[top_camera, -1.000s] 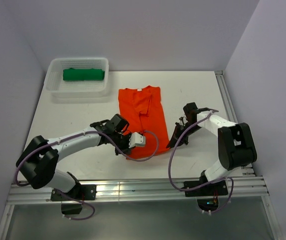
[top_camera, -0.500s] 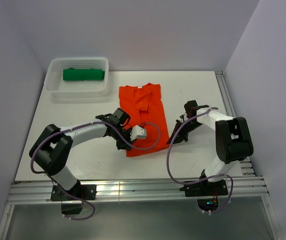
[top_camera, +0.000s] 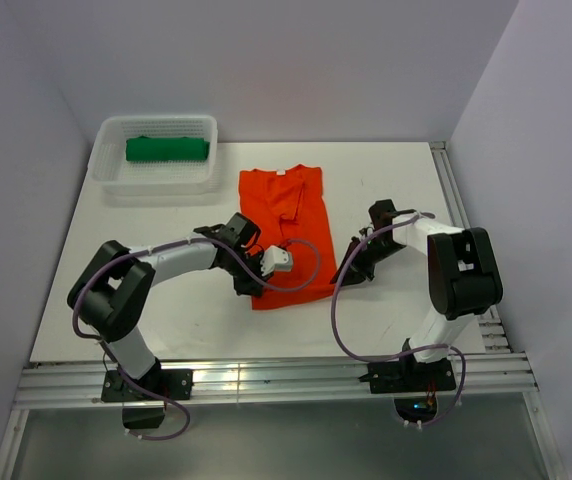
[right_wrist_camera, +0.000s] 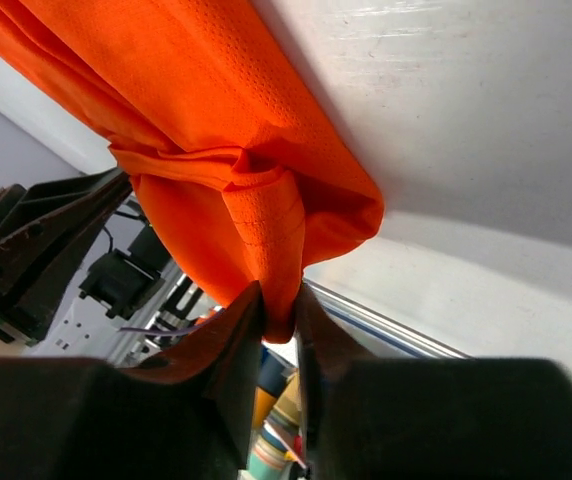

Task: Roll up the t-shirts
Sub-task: Roll the tshirt

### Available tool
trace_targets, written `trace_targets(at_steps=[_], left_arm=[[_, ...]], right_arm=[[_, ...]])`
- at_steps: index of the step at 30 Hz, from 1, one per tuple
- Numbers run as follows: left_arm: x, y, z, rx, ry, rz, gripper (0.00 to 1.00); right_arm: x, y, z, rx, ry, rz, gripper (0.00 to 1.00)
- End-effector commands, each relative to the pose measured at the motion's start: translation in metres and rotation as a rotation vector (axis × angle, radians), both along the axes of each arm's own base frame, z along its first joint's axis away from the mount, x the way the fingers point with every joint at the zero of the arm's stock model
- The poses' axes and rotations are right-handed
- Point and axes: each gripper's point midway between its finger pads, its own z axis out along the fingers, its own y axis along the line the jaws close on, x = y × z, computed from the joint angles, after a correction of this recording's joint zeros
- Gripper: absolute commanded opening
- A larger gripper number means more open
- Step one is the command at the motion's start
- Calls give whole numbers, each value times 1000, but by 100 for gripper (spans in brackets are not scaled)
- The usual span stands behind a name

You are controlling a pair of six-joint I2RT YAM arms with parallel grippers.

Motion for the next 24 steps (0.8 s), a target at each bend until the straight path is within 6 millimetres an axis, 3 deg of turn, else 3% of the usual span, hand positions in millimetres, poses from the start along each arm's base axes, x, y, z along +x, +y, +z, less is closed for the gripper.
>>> trace_targets(at_steps=[1, 4, 10, 15, 17, 18, 20, 24], left_arm=[[12, -8, 15, -32, -28, 1, 2], [13, -10, 20, -40, -25, -13, 2], [15, -11, 22, -35, -33, -22, 2], [16, -9, 19, -21, -37, -32, 2], [15, -7, 16, -14, -35, -34, 2], [15, -7, 15, -13, -35, -35, 2], [14, -6, 14, -13, -34, -35, 2], [12, -4, 10, -3, -34, -44, 2]], right_arm=[[13, -1, 16, 19, -99, 15, 28], [14, -9, 18, -37, -147, 14, 41], [17, -29, 21, -159, -230, -2, 46], [24, -27, 29, -118, -348, -64, 50], [38, -20, 44, -60, -476, -97, 48], [31, -21, 35, -62, -476, -116, 47], [44, -23, 55, -67, -677, -130, 47], [34, -34, 75, -145, -946, -74, 54]])
